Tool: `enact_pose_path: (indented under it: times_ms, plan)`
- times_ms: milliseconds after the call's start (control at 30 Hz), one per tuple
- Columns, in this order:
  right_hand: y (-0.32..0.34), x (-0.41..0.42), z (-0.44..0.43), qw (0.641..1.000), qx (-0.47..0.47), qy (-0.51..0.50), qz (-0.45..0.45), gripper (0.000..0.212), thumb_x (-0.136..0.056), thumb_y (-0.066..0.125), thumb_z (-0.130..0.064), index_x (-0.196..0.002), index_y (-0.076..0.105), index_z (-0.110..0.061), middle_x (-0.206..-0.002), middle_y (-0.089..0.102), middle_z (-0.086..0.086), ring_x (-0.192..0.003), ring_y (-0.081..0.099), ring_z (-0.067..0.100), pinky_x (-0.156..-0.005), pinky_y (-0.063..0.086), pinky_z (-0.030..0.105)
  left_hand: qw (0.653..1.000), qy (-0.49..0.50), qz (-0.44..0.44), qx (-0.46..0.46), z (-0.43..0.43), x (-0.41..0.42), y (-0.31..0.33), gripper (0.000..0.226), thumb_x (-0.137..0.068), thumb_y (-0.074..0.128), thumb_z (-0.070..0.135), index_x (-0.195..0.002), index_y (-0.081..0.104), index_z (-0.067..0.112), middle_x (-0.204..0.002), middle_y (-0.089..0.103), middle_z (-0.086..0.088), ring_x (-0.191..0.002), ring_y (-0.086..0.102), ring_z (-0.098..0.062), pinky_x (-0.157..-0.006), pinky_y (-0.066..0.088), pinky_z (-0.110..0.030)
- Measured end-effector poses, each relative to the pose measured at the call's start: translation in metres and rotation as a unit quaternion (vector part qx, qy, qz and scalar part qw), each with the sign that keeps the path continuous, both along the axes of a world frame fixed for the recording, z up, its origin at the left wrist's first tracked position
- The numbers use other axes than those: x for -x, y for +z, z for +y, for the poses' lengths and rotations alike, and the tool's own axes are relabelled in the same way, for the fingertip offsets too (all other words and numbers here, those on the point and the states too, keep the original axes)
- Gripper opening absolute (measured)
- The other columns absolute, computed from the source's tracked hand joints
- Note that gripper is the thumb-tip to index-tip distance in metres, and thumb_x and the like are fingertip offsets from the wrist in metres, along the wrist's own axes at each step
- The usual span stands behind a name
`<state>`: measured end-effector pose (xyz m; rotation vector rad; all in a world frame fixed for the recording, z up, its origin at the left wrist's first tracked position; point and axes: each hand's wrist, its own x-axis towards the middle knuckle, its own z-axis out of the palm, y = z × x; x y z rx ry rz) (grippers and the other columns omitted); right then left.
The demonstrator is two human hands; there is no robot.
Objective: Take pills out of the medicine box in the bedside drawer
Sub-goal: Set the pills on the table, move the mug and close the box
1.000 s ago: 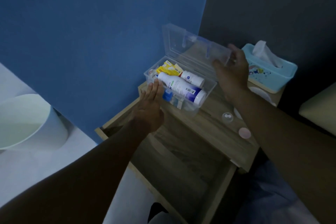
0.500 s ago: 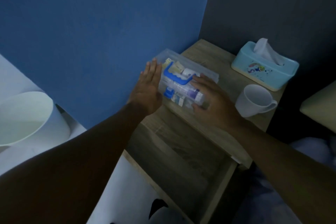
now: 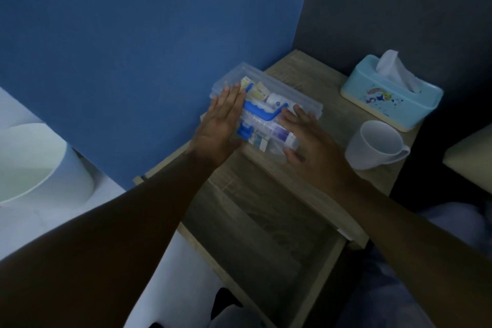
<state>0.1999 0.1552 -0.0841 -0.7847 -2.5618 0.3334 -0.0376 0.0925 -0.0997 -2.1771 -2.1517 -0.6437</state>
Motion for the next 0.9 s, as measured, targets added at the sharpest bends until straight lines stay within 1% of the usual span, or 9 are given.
enact_pose_path:
  times_ms: [167,267,333,400,500,600,767,833,900]
  plan:
    - [-0.004,0.003,0.000,1.000,0.003,-0.013,0.013,0.059,-0.091,0.064,-0.015,-0.146,0.042,-0.012,-0.157,0.038,0.008,-0.152,0.021,0.017,-0.125,0.019,0.041,0.999,0.009,0.039,-0.020,-0.001,-0.001,-0.003,0.085,-0.085,0.066,0.028,-0.152,0.020,0.002,-0.161,0.021,-0.016,-0.151,0.013,-0.028,-0.123,0.004,-0.038]
    - [-0.008,0.004,-0.001,0.999,0.000,-0.017,0.030,0.057,-0.090,0.065,-0.014,-0.144,0.046,-0.009,-0.155,0.042,0.009,-0.151,0.025,0.019,-0.125,0.019,0.041,0.997,-0.008,0.066,-0.026,-0.004,0.006,0.000,0.081,-0.086,0.064,0.028,-0.152,0.023,0.002,-0.160,0.024,-0.017,-0.150,0.018,-0.030,-0.124,0.011,-0.040]
    - [-0.009,0.005,-0.002,0.999,-0.001,-0.017,0.038,0.056,-0.090,0.066,-0.013,-0.142,0.048,-0.007,-0.154,0.043,0.010,-0.151,0.027,0.021,-0.125,0.018,0.041,0.996,-0.019,0.080,-0.031,-0.003,0.011,0.006,0.073,-0.089,0.059,0.031,-0.149,0.031,0.001,-0.156,0.032,-0.018,-0.147,0.027,-0.032,-0.122,0.017,-0.042]
    - [-0.007,0.006,-0.003,0.999,0.002,-0.020,0.042,0.055,-0.090,0.065,-0.013,-0.142,0.049,-0.006,-0.154,0.044,0.011,-0.150,0.028,0.020,-0.126,0.017,0.038,0.998,-0.014,0.062,-0.026,0.000,0.014,0.013,0.068,-0.091,0.055,0.038,-0.147,0.038,0.003,-0.153,0.039,-0.017,-0.144,0.033,-0.032,-0.121,0.018,-0.041]
    - [-0.006,0.006,-0.004,0.999,0.005,-0.020,0.049,0.053,-0.090,0.062,-0.014,-0.140,0.050,-0.006,-0.153,0.045,0.011,-0.150,0.029,0.021,-0.126,0.016,0.037,1.000,0.010,0.027,-0.002,0.004,0.012,0.019,0.070,-0.090,0.057,0.044,-0.148,0.037,0.011,-0.157,0.035,-0.007,-0.148,0.027,-0.024,-0.121,0.014,-0.035]
    - [-0.006,0.007,-0.006,0.998,0.006,-0.020,0.055,0.052,-0.089,0.063,-0.012,-0.139,0.051,-0.006,-0.152,0.047,0.011,-0.149,0.030,0.021,-0.126,0.017,0.038,0.999,0.038,0.007,0.025,0.006,0.010,0.027,0.070,-0.090,0.054,0.048,-0.151,0.032,0.022,-0.161,0.026,0.006,-0.151,0.016,-0.015,-0.121,0.014,-0.033]
    - [-0.002,0.008,-0.008,0.998,0.018,-0.024,0.060,0.051,-0.089,0.061,-0.015,-0.138,0.052,-0.006,-0.151,0.047,0.011,-0.149,0.030,0.020,-0.125,0.010,0.026,0.998,0.055,0.009,0.041,0.010,0.007,0.034,0.070,-0.087,0.055,0.051,-0.149,0.035,0.027,-0.160,0.028,0.010,-0.149,0.019,-0.008,-0.114,0.029,-0.035]
    - [-0.001,0.008,-0.009,0.998,0.020,-0.028,0.056,0.051,-0.089,0.061,-0.016,-0.138,0.052,-0.007,-0.151,0.047,0.011,-0.149,0.030,0.019,-0.125,0.010,0.026,0.997,0.061,0.000,0.043,0.009,0.009,0.032,0.071,-0.086,0.057,0.053,-0.149,0.035,0.029,-0.160,0.027,0.012,-0.149,0.019,-0.006,-0.111,0.035,-0.036]
    - [0.000,0.008,-0.010,0.998,0.021,-0.030,0.058,0.051,-0.089,0.061,-0.016,-0.138,0.052,-0.007,-0.151,0.047,0.011,-0.149,0.030,0.019,-0.125,0.012,0.028,0.997,0.059,-0.005,0.050,0.008,0.009,0.028,0.077,-0.084,0.062,0.051,-0.151,0.031,0.029,-0.161,0.024,0.012,-0.149,0.017,-0.006,-0.112,0.035,-0.038]
